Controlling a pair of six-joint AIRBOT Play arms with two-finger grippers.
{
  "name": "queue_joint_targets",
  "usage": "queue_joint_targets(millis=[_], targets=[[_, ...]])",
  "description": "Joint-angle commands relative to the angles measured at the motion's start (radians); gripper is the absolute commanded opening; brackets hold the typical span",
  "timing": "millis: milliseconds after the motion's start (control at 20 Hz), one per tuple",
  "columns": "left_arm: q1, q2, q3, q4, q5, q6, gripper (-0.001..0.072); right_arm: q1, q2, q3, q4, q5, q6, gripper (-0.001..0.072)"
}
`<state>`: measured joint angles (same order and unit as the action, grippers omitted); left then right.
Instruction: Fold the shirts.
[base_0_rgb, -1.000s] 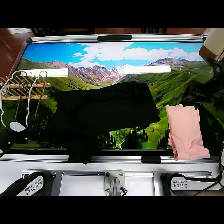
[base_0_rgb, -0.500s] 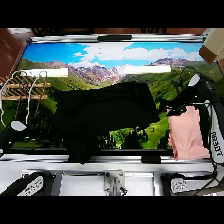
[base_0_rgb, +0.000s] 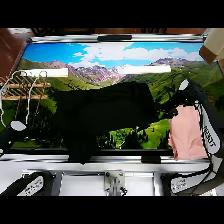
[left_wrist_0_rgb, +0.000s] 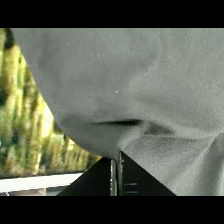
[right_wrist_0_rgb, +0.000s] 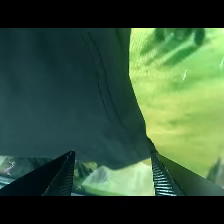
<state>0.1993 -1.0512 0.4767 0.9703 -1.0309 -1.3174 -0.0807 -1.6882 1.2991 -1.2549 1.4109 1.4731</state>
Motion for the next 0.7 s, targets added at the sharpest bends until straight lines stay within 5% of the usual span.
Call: queue_joint_targets(millis=[0, 100, 200, 250, 450, 650], targets=[[0.0, 0.001, 0.001, -0.003, -0.003, 0.0, 0.0028, 0.03, -0.031, -0.001, -0.002, -0.017, 0.015, 0.0584], [0.0, 0.001, 0.001, -0.003, -0.013, 0.0, 0.0028, 0.06, -0.041, -0.001, -0.019, -0.033, 0.016, 0.0512], [0.0, 0.001, 0.002, -0.002, -0.012, 0.001, 0.0028, 0.08, -0.04, 0.0, -0.03, -0.04, 0.024, 0.0153], [0.0, 0.001, 0.006, 0.0, -0.014, 0.008, 0.0028, 0.081, -0.037, 0.003, -0.027, -0.035, 0.028, 0.0062], [0.001, 0.011, 0.161, 0.069, -0.103, 0.061, 0.0026, 0.08, 0.077, 0.06, -0.026, -0.028, -0.011, 0.0061], [0.001, 0.148, 0.596, 0.183, -0.181, 0.061, 0.0026, 0.08, 0.323, 0.269, -0.026, -0.048, -0.106, 0.0061]])
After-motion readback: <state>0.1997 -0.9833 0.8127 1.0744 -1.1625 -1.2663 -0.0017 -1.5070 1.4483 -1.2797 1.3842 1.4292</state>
